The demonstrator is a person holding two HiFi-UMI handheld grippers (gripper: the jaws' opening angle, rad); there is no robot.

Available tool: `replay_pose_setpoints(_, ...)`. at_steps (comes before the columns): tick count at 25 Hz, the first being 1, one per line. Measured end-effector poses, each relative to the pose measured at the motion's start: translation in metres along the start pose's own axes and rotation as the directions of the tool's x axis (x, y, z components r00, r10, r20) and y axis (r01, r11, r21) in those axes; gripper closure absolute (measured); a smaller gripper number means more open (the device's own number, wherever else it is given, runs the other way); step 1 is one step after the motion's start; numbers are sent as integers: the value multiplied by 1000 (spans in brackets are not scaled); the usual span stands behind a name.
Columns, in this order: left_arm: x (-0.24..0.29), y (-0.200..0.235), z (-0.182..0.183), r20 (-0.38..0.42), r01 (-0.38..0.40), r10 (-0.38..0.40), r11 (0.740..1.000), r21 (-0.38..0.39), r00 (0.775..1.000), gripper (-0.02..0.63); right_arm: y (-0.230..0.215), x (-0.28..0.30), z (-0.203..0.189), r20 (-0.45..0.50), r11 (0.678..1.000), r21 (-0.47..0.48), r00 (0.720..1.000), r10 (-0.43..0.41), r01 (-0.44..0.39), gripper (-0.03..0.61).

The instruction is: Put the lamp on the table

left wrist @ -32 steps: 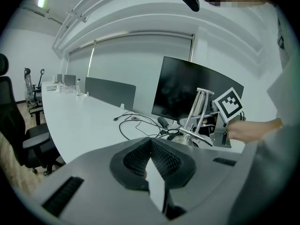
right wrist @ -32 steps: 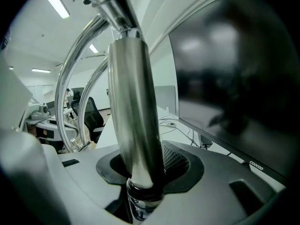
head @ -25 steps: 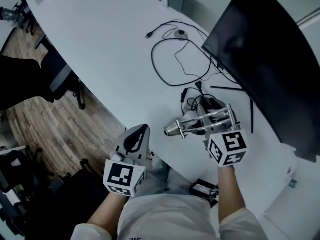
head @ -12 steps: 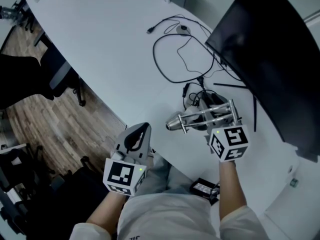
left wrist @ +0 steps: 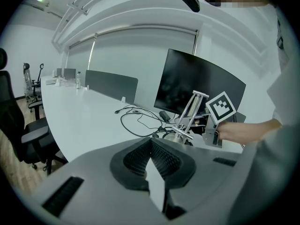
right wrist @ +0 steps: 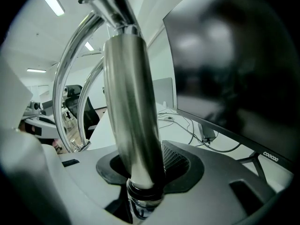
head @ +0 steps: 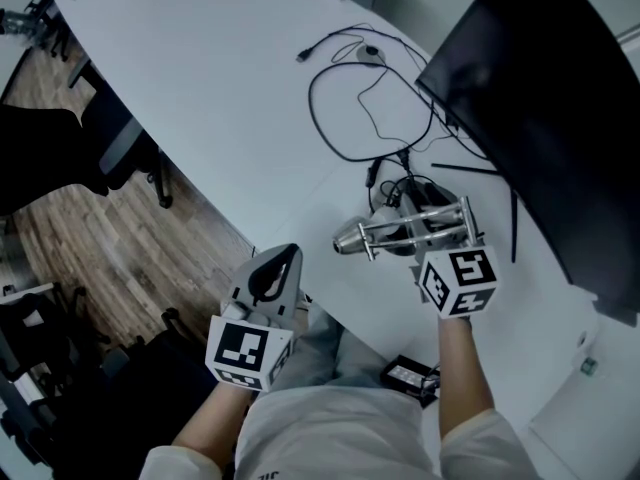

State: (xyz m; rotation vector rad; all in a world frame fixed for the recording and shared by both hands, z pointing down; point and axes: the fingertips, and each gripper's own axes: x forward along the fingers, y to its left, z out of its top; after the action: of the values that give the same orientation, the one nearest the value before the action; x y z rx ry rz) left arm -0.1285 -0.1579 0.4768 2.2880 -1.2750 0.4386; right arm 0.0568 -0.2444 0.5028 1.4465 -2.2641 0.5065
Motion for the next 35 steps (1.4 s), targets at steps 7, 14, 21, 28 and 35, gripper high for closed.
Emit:
replay_pose_setpoints(7,2,-1,-2,-4,5,-5,1000,-8,1000,609,-2,5,-9,-22,1000,-1,1000,-1,1,410)
replay_pose_setpoints(14,6,-5,-4,-12,10,-10,1000,-13,1000,609,3,6,-15,-35,999,-32,999,9,-10,410)
replay_pose_setpoints(21,9,-11,-3,-7,14,-15,1000,-15,1000,609,3,6,-16,-39,999,-36,999,6,-7,408)
replay_pose_setpoints(28,8,-12,-6,-2,4,-4,1000,-9,1000,609,3,6,-17,-27,999,-51,1000,2,-3,407)
replay_pose_setpoints(35,4,-18,-7,3,3,-3,1000,-18,1000,610,4,6,-16,-6,997,-80,1000,-8,7,403)
